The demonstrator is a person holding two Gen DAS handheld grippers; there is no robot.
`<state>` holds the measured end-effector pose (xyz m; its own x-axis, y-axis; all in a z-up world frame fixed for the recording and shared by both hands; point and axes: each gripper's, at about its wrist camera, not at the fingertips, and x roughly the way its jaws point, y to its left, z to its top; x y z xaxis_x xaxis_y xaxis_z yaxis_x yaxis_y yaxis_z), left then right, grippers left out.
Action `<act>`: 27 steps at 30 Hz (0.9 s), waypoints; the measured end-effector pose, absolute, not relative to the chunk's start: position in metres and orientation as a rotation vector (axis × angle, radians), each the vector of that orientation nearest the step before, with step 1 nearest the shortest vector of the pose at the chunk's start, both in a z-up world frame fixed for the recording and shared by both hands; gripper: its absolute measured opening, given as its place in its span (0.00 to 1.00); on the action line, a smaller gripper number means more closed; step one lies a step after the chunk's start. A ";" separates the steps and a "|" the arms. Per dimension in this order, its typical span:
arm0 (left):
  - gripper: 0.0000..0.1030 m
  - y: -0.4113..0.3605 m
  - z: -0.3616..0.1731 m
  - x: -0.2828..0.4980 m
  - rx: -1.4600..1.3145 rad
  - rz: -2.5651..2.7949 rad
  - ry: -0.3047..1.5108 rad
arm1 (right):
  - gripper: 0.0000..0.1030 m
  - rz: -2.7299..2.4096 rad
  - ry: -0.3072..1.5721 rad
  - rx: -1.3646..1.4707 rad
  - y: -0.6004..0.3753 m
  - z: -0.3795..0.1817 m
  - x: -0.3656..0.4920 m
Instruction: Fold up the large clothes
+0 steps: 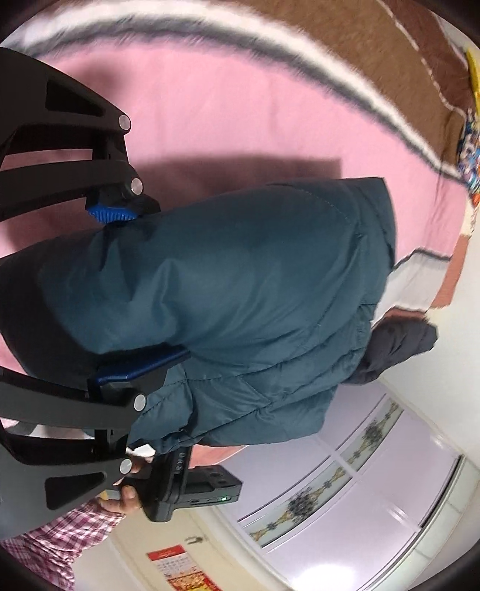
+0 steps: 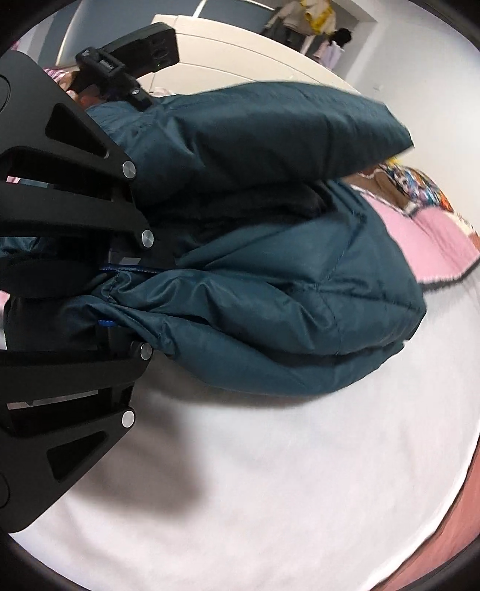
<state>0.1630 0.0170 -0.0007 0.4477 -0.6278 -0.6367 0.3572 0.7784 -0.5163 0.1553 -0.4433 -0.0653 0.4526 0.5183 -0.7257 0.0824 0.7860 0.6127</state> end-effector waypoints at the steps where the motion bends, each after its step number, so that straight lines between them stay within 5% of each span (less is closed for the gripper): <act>1: 0.54 0.022 0.002 0.168 -0.329 -0.610 0.915 | 0.17 0.303 1.083 0.631 -0.436 -0.064 0.161; 12: 0.58 0.093 -0.013 0.203 -0.428 -0.500 0.920 | 0.18 0.326 1.121 0.513 -0.378 -0.073 0.198; 18: 0.68 0.080 -0.009 0.198 -0.409 -0.462 0.935 | 0.41 0.258 1.150 0.589 -0.391 -0.077 0.211; 27: 0.69 0.094 0.010 0.175 -0.378 -0.408 0.929 | 0.48 0.249 1.052 0.629 -0.413 -0.031 0.183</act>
<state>0.1751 0.0944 0.0096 0.5341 -0.4917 -0.6877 0.1733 0.8598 -0.4802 0.1828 -0.4132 -0.0314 0.4876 0.4792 -0.7298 0.1007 0.7995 0.5922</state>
